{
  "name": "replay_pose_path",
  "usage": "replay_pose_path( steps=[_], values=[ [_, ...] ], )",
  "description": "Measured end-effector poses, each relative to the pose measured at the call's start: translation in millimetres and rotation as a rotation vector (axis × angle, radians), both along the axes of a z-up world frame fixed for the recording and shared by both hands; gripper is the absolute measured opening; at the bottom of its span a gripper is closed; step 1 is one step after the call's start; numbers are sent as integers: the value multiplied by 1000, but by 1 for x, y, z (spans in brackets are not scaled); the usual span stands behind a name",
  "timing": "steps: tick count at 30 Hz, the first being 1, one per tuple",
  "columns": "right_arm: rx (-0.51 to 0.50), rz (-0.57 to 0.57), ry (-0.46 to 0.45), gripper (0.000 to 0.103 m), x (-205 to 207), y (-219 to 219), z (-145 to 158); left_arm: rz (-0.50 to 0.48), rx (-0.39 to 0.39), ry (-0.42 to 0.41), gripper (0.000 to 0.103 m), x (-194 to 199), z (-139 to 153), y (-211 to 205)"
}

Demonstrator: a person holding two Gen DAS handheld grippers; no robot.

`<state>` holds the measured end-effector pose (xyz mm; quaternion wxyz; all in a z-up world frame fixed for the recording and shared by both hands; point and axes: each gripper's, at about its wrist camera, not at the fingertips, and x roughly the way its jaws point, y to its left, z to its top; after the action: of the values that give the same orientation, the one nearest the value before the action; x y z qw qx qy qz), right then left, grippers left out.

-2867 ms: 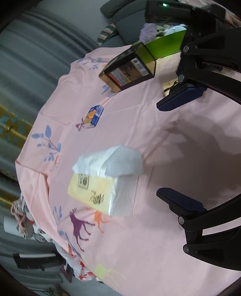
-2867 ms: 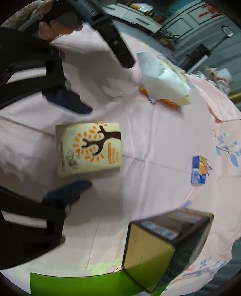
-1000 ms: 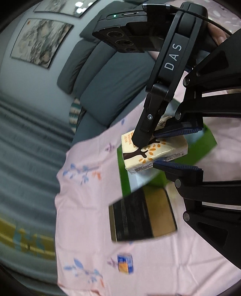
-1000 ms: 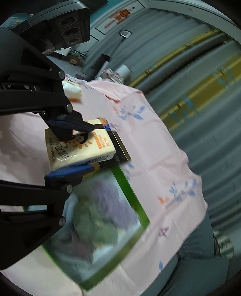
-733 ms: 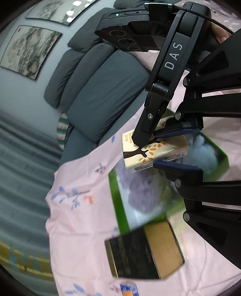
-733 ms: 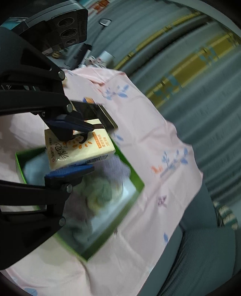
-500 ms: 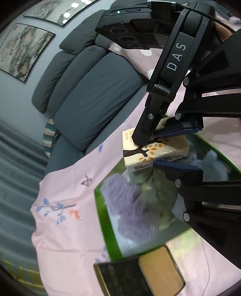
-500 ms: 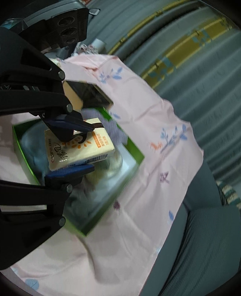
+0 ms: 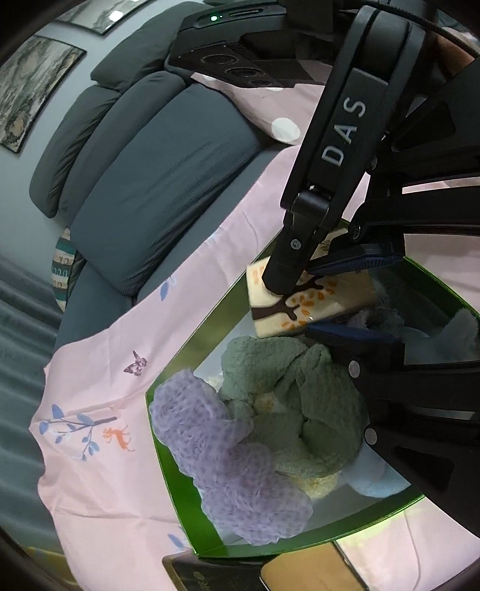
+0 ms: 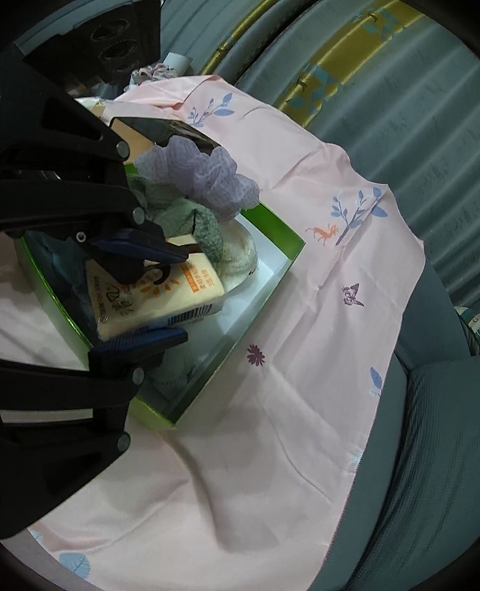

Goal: Organize soft objects
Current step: 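Carry the cream packet into the green box and release it, then move the right tool back to the blue Tempo tissue packet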

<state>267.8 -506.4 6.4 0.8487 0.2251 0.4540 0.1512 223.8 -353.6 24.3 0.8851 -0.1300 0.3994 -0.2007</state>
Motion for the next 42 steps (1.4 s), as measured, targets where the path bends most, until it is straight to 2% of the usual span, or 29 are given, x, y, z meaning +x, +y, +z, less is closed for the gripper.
replay_pose_path(
  steps=[2, 5, 9, 12, 17, 21, 23, 33, 35, 37, 39, 42],
  values=[
    [-15, -7, -4, 39, -2, -1, 1, 0, -6, 0, 26, -1, 2, 1],
    [-29, -30, -36, 49, -6, -4, 9, 6, -20, -17, 27, -7, 9, 7],
    [-24, -66, -100, 67, -15, -9, 23, 16, -3, -48, 55, -22, 23, 19],
    [-1, -63, -142, 74, -22, -9, 34, 51, 27, -86, 64, -35, 34, 32],
    [-14, -33, -203, 87, -34, 6, 52, 109, 19, -121, 80, -58, 48, 66],
    [-64, 7, -251, 99, -43, 28, 64, 189, 29, -136, 84, -77, 54, 95],
    [-79, 26, -265, 99, -46, 38, 67, 219, 26, -143, 87, -86, 56, 110],
    [-148, 183, -338, 102, -69, 106, 77, 414, 53, -120, 88, -136, 42, 195],
    [-161, 206, -343, 102, -73, 118, 77, 468, 70, -93, 88, -147, 34, 215],
    [-175, 233, -345, 102, -77, 130, 75, 524, 89, -33, 88, -160, 20, 240],
    [-196, 271, -349, 102, -82, 143, 73, 531, 84, 6, 88, -169, 6, 262],
    [-212, 328, -360, 102, -88, 162, 69, 607, 134, 36, 88, -179, -12, 291]
  ],
)
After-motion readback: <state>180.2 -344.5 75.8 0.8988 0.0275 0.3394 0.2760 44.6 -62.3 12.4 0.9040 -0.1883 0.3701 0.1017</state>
